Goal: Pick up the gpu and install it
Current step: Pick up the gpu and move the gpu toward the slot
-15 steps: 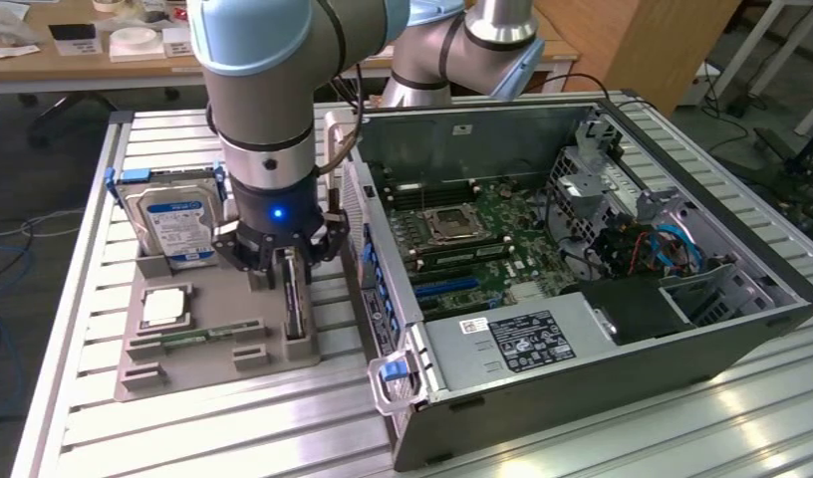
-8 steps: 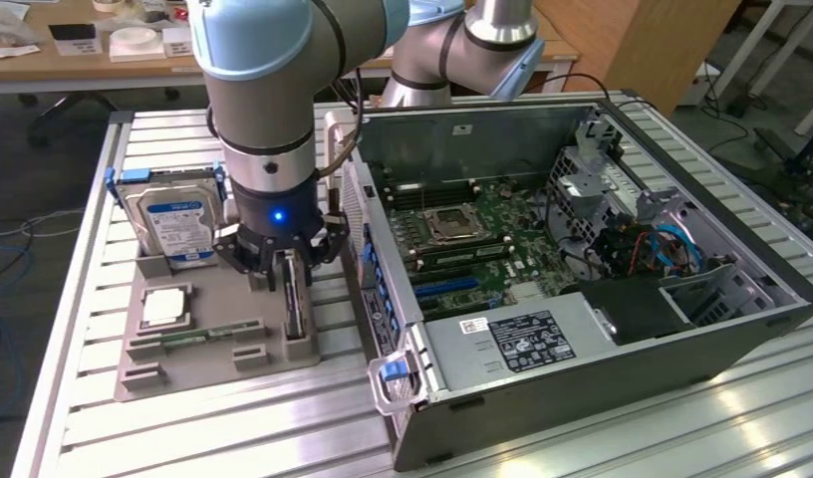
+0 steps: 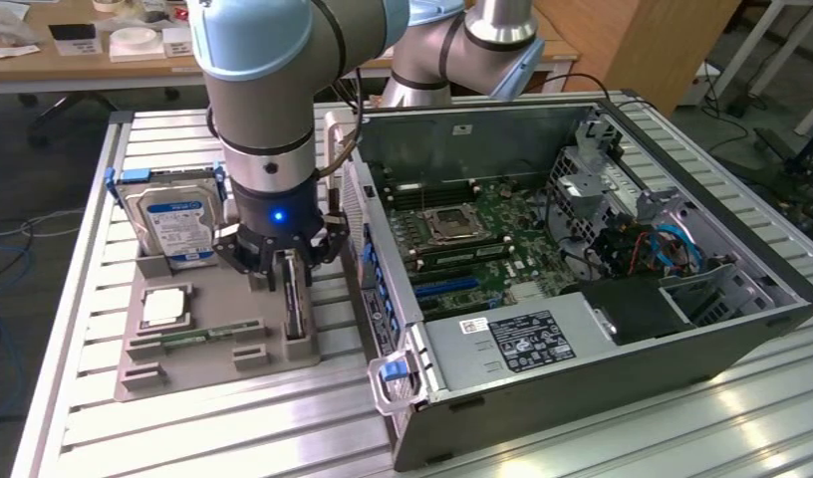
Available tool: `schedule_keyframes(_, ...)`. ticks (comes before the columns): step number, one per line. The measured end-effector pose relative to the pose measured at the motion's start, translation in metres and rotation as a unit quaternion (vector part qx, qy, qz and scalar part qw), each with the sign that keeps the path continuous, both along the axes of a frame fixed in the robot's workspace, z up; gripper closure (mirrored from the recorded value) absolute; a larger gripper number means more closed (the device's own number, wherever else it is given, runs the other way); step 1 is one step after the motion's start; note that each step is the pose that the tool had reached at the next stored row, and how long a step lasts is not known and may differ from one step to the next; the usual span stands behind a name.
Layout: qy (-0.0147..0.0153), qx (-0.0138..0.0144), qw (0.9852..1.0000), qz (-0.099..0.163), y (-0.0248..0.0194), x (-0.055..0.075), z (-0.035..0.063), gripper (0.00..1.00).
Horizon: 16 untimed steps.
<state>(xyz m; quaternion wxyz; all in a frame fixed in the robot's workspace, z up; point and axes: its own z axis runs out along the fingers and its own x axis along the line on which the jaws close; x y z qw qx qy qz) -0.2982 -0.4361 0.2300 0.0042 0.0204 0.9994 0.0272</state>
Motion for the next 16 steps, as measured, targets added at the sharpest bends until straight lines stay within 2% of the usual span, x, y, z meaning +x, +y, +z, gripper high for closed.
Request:
schedule_keyframes(4, 0.0000, 0.0000, 1.0000, 0.000, 0.0000, 0.0000, 0.0000, 0.54)
schedule_keyframes(5, 0.0000, 0.0000, 1.0000, 0.000, 0.0000, 0.0000, 0.0000, 0.60)
schedule_keyframes(6, 0.0000, 0.0000, 1.0000, 0.000, 0.0000, 0.0000, 0.0000, 0.60)
schedule_keyframes(7, 0.0000, 0.0000, 1.0000, 0.000, 0.0000, 0.0000, 0.0000, 0.67)
schedule_keyframes(14, 0.0000, 0.0000, 1.0000, 0.000, 0.0000, 0.0000, 0.0000, 0.67)
schedule_keyframes(16, 0.0000, 0.0000, 1.0000, 0.000, 0.0000, 0.0000, 0.0000, 0.74)
